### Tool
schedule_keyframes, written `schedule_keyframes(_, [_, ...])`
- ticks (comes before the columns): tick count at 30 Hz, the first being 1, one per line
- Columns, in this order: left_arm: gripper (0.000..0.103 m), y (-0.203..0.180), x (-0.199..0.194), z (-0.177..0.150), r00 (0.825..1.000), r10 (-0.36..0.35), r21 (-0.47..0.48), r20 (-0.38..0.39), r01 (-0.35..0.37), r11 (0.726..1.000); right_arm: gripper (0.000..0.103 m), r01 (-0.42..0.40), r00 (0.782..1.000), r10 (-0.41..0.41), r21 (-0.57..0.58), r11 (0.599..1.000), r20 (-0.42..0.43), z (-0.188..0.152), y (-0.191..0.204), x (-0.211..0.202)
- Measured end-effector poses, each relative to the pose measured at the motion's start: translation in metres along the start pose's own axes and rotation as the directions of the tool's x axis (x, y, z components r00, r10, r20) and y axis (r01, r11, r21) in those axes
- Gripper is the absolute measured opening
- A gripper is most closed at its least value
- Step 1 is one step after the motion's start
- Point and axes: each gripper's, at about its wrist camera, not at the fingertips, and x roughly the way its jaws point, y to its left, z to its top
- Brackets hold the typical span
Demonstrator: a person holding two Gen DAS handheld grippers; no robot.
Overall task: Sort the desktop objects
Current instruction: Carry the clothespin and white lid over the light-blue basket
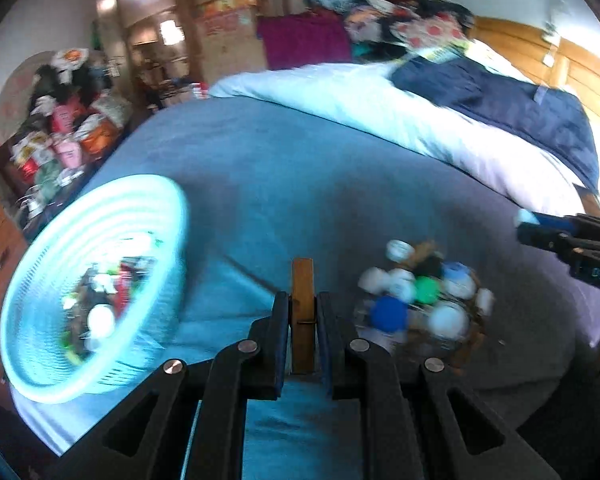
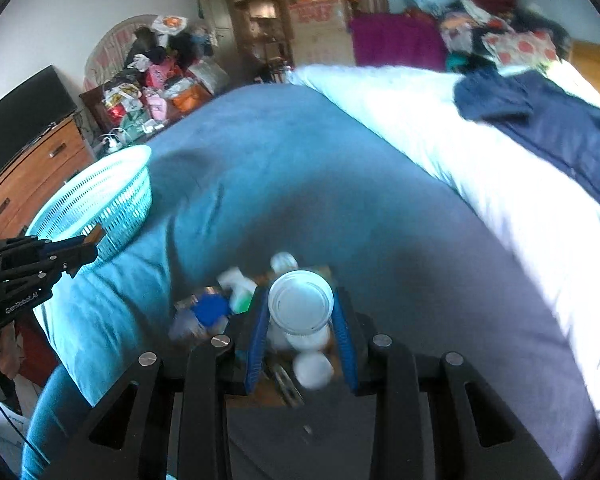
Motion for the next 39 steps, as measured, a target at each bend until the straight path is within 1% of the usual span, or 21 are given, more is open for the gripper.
schedule_keyframes(5, [0.014, 0.061, -0.006, 0.011, 0.997, 0.080, -0.084, 0.002, -0.079, 0.993, 0.031, -0.033, 0.998, 0.035, -0.040, 0.999, 0.047, 0.044, 0.035, 0.008])
schedule_keyframes(11, [0.014, 0.129, -0.009, 0.023, 0.986, 0.167, -0.140, -0.005, -0.166, 0.976, 0.031, -0.082, 0.994, 0.087, -0.074, 0.994, 0.067, 0.089, 0.076, 0.024])
schedule_keyframes(17, [0.014, 0.195, -0.018, 0.039, 0.972, 0.234, -0.199, -0.009, -0.231, 0.952, 0.031, -0.129, 0.988, 0.139, -0.138, 0.982, 0.067, 0.131, 0.126, 0.039])
schedule_keyframes(22, [0.014, 0.239, -0.029, 0.054, 0.965, 0.263, -0.225, -0.010, -0.259, 0.939, 0.031, -0.170, 0.981, 0.184, -0.175, 0.970, 0.068, 0.161, 0.164, 0.048])
schedule_keyframes(27, [0.014, 0.271, -0.033, 0.062, 0.959, 0.281, -0.235, -0.018, -0.278, 0.931, 0.031, -0.198, 0.975, 0.215, -0.218, 0.956, 0.058, 0.186, 0.206, 0.058])
schedule_keyframes(30, [0.014, 0.289, -0.035, 0.066, 0.960, 0.277, -0.236, -0.031, -0.276, 0.932, 0.031, -0.218, 0.971, 0.236, -0.251, 0.943, 0.042, 0.199, 0.233, 0.067])
schedule_keyframes(34, [0.014, 0.311, -0.026, 0.070, 0.963, 0.258, -0.236, -0.072, -0.268, 0.934, 0.031, -0.260, 0.962, 0.272, -0.260, 0.930, 0.010, 0.220, 0.261, 0.079])
schedule_keyframes(36, [0.014, 0.321, -0.017, 0.073, 0.966, 0.235, -0.226, -0.105, -0.253, 0.941, 0.031, -0.282, 0.958, 0.288, -0.261, 0.923, -0.015, 0.229, 0.273, 0.087])
schedule_keyframes(39, [0.014, 0.331, -0.006, 0.077, 0.965, 0.217, -0.211, -0.146, -0.245, 0.946, 0.031, -0.312, 0.950, 0.307, -0.265, 0.912, -0.059, 0.238, 0.293, 0.099])
